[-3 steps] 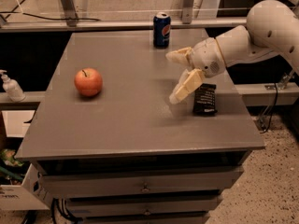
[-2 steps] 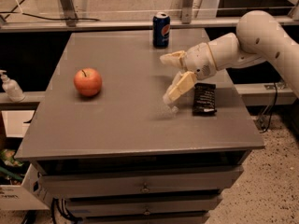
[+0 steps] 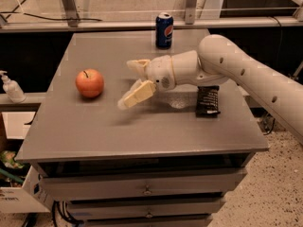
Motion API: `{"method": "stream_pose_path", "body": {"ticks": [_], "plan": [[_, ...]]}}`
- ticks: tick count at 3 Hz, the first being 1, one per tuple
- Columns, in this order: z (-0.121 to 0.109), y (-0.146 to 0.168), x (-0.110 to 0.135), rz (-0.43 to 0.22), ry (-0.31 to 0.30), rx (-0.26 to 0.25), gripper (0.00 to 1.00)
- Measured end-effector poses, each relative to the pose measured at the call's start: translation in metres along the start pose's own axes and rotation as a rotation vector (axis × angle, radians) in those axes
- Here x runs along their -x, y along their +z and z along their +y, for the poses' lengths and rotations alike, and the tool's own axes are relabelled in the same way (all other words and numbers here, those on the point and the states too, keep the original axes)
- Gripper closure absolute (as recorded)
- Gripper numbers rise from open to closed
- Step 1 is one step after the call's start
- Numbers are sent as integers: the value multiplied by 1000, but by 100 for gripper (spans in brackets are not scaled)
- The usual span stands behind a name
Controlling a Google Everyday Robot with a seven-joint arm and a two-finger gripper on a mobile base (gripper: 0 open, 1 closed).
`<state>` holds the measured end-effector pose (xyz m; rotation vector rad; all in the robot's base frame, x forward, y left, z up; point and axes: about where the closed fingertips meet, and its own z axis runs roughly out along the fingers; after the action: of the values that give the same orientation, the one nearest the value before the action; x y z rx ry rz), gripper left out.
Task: Move apple near pepsi can
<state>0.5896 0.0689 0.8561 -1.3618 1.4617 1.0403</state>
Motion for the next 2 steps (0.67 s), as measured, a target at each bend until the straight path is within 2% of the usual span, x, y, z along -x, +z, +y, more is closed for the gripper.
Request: {"method": "stream_pose_path", "body": {"ticks": [1,2], "plan": [[51,35,27,-59,40,48,0],[50,36,27,-59,39,50,0]]}}
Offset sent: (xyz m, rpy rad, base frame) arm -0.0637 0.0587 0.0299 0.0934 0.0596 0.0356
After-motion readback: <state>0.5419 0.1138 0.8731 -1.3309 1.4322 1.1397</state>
